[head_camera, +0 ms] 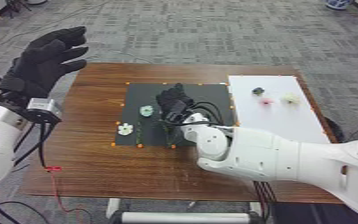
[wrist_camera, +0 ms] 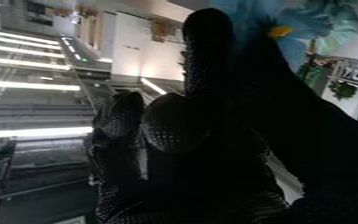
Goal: Arrange flowers
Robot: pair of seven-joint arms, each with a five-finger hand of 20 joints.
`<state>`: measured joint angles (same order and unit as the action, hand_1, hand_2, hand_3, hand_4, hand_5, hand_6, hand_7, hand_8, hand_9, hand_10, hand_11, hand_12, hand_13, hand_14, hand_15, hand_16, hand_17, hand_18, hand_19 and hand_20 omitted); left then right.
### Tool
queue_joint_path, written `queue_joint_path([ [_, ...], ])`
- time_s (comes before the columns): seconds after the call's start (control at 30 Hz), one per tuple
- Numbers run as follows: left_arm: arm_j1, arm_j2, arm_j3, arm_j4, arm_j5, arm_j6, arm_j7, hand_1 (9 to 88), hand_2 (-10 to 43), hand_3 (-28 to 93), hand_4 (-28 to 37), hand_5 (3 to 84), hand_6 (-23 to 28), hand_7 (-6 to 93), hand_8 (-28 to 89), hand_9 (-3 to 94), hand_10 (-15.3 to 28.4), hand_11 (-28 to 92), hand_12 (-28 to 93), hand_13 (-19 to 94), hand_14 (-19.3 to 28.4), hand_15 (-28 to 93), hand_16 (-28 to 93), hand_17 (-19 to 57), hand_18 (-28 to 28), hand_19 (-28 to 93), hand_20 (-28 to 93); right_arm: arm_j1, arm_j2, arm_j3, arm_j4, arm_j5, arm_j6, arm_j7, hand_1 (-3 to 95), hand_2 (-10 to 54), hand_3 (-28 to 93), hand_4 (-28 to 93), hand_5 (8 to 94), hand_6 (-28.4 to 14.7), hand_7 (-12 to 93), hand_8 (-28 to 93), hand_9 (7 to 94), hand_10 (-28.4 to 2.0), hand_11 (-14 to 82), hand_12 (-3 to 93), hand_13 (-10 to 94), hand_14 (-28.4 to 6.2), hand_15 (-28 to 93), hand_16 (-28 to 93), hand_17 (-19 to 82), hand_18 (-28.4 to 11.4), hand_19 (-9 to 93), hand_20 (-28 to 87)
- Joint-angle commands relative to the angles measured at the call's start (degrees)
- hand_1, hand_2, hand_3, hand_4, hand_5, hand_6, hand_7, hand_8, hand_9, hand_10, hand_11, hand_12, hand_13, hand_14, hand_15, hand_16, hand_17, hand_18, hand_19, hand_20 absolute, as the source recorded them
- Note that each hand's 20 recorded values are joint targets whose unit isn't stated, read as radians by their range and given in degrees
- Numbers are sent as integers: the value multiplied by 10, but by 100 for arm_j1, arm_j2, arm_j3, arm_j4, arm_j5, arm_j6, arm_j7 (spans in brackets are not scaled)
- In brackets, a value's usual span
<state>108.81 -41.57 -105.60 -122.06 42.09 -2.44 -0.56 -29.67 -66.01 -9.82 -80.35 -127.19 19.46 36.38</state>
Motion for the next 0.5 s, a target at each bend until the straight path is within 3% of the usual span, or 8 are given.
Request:
queue_joint_path([
  [0.03, 39, -32, -64, -22, -11, -10, -19, 249, -41, 718, -257, 255, 26, 216, -98, 170, 109, 188, 171, 51, 140, 430, -57, -144, 208, 406, 92, -101, 14, 307, 66, -156, -242, -135, 412, -95, 872, -276, 677, 46, 425, -53, 805, -22, 150, 481, 683, -42, 801, 317, 291, -204, 821, 564],
  [0.2, 36, -37, -62, -23, -5, 12, -15, 249, -40, 717, -257, 255, 25, 215, -98, 170, 108, 189, 170, 51, 139, 429, -58, -143, 208, 406, 92, -113, 63, 381, -37, -147, -287, -222, 402, -95, 855, -280, 664, 40, 425, -53, 790, -23, 152, 479, 674, -46, 803, 314, 284, -205, 817, 566],
  [0.5, 41, -35, -70, -30, -12, 45, 9, 247, -42, 719, -257, 253, 23, 214, -97, 170, 105, 188, 169, 53, 137, 427, -58, -142, 207, 410, 92, -57, 74, 401, -286, -78, -934, -134, 380, -95, 866, -282, 642, 37, 396, -45, 748, -35, 175, 452, 650, -54, 810, 309, 265, -211, 807, 573],
])
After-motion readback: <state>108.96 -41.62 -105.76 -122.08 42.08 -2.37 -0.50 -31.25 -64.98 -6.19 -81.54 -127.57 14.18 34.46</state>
